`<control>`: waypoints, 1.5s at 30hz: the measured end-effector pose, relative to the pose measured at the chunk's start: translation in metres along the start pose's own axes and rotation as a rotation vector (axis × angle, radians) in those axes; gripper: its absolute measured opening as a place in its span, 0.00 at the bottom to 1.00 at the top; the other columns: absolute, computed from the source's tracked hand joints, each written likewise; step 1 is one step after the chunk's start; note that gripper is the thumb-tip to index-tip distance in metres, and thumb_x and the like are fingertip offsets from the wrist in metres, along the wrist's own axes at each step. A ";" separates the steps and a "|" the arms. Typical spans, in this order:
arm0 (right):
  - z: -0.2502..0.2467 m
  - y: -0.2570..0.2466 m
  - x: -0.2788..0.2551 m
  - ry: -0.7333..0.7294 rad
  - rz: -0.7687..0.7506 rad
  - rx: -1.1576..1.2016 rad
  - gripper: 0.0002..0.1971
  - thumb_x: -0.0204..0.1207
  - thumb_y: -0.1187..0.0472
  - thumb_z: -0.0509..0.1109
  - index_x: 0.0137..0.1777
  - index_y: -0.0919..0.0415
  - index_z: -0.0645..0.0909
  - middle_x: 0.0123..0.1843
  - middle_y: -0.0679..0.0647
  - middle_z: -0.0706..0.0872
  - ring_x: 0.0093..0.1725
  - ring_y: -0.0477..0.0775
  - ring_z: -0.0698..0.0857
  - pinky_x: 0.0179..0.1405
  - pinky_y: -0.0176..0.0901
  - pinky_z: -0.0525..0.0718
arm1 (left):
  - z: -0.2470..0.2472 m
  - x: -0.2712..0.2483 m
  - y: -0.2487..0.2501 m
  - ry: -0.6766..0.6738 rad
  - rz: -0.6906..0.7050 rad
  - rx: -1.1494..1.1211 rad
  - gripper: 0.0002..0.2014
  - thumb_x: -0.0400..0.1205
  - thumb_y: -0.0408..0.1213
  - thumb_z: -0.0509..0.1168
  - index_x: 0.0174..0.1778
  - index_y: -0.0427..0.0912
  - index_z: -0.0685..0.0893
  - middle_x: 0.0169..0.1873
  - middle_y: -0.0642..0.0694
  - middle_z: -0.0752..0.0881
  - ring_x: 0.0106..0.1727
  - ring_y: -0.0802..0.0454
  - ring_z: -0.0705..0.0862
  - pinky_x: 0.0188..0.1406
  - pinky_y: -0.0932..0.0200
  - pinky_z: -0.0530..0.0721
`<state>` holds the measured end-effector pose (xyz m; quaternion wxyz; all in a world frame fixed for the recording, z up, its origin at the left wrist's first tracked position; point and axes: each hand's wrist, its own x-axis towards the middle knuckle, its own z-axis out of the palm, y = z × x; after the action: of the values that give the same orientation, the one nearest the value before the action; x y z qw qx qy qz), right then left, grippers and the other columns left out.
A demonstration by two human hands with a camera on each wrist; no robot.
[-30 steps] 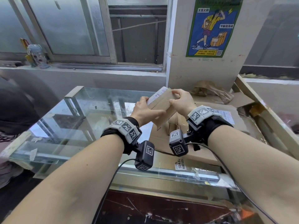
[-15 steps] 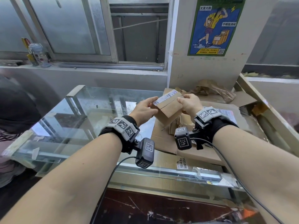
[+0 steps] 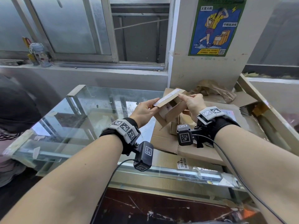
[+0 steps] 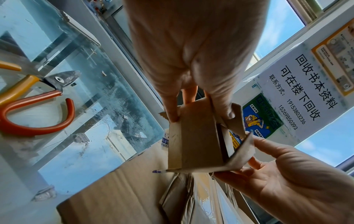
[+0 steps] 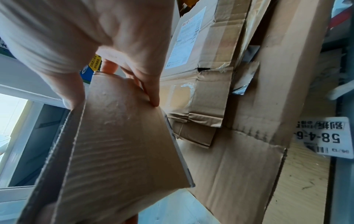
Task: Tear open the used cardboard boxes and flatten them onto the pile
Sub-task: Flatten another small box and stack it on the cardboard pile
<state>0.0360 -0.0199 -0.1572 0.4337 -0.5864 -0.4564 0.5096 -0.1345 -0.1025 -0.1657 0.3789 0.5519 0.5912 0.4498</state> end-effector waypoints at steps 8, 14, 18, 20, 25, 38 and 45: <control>0.005 0.002 0.000 0.002 -0.008 0.109 0.19 0.74 0.71 0.65 0.62 0.58 0.67 0.60 0.67 0.78 0.43 0.56 0.79 0.33 0.48 0.81 | 0.000 0.006 -0.011 0.094 0.029 0.050 0.19 0.83 0.54 0.61 0.60 0.47 0.87 0.48 0.47 0.90 0.49 0.53 0.84 0.54 0.53 0.83; 0.000 0.003 -0.007 0.000 -0.046 0.258 0.22 0.74 0.84 0.53 0.61 0.64 0.77 0.47 0.64 0.82 0.35 0.53 0.81 0.35 0.43 0.84 | -0.005 0.008 -0.013 0.214 -0.007 0.081 0.31 0.85 0.56 0.56 0.42 0.26 0.81 0.29 0.42 0.70 0.34 0.47 0.69 0.37 0.51 0.69; -0.006 0.004 -0.012 -0.080 0.002 0.498 0.19 0.76 0.86 0.52 0.45 0.64 0.78 0.43 0.59 0.84 0.36 0.52 0.84 0.35 0.40 0.86 | -0.005 0.009 -0.012 0.293 -0.032 0.024 0.30 0.83 0.60 0.55 0.45 0.31 0.83 0.34 0.40 0.76 0.36 0.47 0.74 0.42 0.40 0.80; -0.007 0.003 -0.014 -0.105 0.017 0.574 0.19 0.77 0.86 0.53 0.45 0.65 0.79 0.43 0.56 0.85 0.33 0.49 0.88 0.33 0.38 0.88 | -0.005 0.008 -0.009 0.326 -0.032 0.041 0.27 0.85 0.57 0.54 0.48 0.33 0.83 0.34 0.42 0.79 0.37 0.48 0.77 0.47 0.43 0.83; -0.006 0.002 -0.015 -0.143 -0.023 0.056 0.19 0.74 0.82 0.65 0.63 0.69 0.79 0.50 0.58 0.86 0.42 0.52 0.85 0.40 0.42 0.87 | -0.005 0.003 0.000 0.374 0.126 0.241 0.21 0.88 0.50 0.53 0.53 0.40 0.86 0.29 0.47 0.79 0.32 0.52 0.75 0.29 0.61 0.69; 0.002 -0.011 -0.045 0.152 -0.336 -1.043 0.23 0.75 0.53 0.72 0.64 0.66 0.74 0.63 0.63 0.83 0.64 0.66 0.80 0.57 0.51 0.76 | 0.010 -0.008 0.013 0.300 0.472 0.455 0.15 0.86 0.41 0.59 0.42 0.35 0.84 0.29 0.51 0.73 0.32 0.50 0.70 0.34 0.63 0.64; 0.000 -0.011 -0.041 0.025 -0.313 -0.923 0.13 0.79 0.68 0.56 0.57 0.70 0.80 0.59 0.70 0.83 0.59 0.70 0.81 0.47 0.46 0.72 | 0.005 -0.004 0.008 0.356 0.316 0.398 0.17 0.87 0.44 0.57 0.57 0.39 0.87 0.39 0.42 0.87 0.39 0.48 0.78 0.37 0.62 0.69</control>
<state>0.0319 -0.0582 -0.1385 0.2055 -0.6478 -0.7123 0.1756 -0.1272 -0.1065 -0.1602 0.0791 0.6128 0.6317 0.4681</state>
